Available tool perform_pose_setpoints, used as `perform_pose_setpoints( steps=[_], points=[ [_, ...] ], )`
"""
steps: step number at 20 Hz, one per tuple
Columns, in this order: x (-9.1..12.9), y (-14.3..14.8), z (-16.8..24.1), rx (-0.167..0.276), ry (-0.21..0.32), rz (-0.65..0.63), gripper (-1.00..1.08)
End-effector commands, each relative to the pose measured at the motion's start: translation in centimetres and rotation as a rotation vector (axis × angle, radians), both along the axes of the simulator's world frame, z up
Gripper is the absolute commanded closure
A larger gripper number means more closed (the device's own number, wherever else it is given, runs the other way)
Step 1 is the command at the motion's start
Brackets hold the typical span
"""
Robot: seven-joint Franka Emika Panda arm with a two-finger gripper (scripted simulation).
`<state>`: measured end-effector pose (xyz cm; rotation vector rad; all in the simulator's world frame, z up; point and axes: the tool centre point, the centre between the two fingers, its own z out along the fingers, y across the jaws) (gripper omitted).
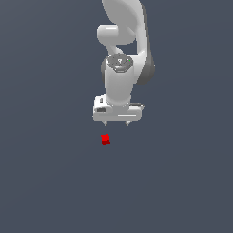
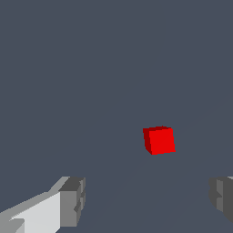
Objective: Pick up the red cube and move it to a goal position.
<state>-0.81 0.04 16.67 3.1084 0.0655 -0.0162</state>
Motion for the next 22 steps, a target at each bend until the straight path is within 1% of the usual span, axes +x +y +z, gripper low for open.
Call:
perform_pose_setpoints(
  steps=[1,6,10,22],
  points=[
    [0.0,0.0,0.0,0.0,0.0,0.0,-0.92],
    [0.0,-0.3,-0.7,0.002,0.0,0.007,-0.92],
    [-0.1,-1.1,-2.4,0.005,-0.001,0.022,-0.92],
    [0.1,-4.8,-11.3,0.026,-0.006,0.104,-0.92]
  ],
)
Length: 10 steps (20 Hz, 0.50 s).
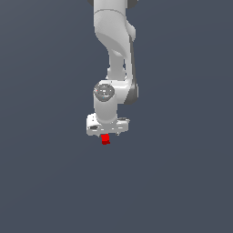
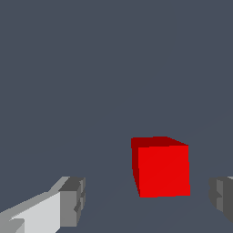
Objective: Pick up the red cube and move it to a goal position.
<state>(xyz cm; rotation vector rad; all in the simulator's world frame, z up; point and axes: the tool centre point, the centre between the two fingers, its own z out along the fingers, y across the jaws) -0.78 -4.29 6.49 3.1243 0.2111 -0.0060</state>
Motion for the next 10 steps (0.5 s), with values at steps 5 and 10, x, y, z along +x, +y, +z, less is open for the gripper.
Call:
perform_pose_setpoints(
  steps=[5,10],
  points=[
    [0.3,-1.4,-3.6,0.009,-0.003,0.034,-0.92],
    [0.4,-1.8,-4.7,0.011,-0.003,0.044,-0.92]
  ],
)
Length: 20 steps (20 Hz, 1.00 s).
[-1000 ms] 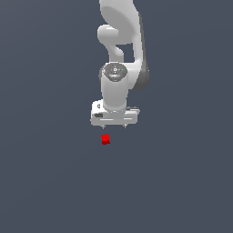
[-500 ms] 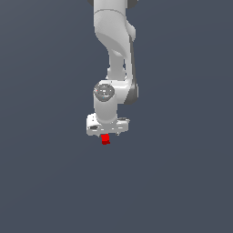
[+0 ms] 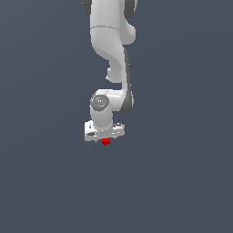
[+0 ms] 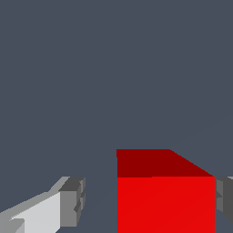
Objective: Pick up the red cube and move it to a goal position.
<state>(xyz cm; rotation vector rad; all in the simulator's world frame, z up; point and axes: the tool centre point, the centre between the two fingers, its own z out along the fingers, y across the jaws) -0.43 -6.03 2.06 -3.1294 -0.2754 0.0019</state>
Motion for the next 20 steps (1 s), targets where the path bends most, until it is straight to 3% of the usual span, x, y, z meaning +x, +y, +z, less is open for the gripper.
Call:
perform_pose_setpoints(
  steps=[1,6,7,20],
  points=[
    [0.11,-0.1,-0.3,0.001,-0.002,0.004,-0.92],
    [0.16,0.01,-0.06,0.0,-0.001,0.003,-0.92],
    [0.16,0.01,-0.06,0.0,-0.001,0.003,1.08],
    [0.1,0.07,0.13,0.0,-0.001,0.003,1.08]
  ],
)
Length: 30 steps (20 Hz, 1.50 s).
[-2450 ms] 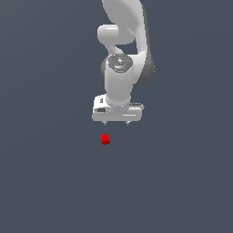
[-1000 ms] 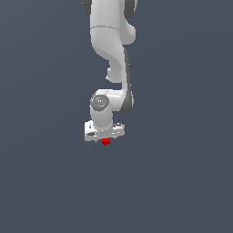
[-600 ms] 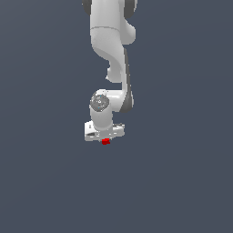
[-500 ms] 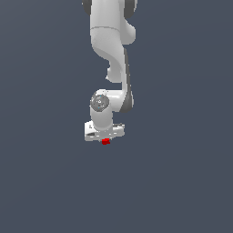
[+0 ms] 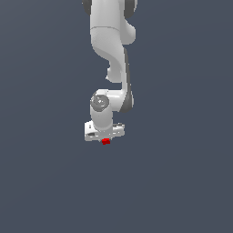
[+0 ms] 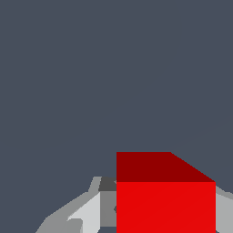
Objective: Pick up the red cube and move it to a goal position.
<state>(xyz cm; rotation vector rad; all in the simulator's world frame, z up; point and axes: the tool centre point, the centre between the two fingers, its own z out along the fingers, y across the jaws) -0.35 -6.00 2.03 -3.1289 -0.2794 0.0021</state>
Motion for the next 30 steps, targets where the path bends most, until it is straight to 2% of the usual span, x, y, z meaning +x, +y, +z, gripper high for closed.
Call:
perform_pose_setpoints(
  steps=[1,7,13,30],
  points=[
    [0.0,0.1,0.3,0.0,-0.001,0.0,1.08],
    [-0.5,0.8,2.3,0.0,-0.001,0.0,1.08],
    [-1.4,2.2,6.0,0.0,-0.001,0.0,1.08],
    [-5.2,8.7,23.8,-0.002,-0.001,0.0,1.08]
  ],
)
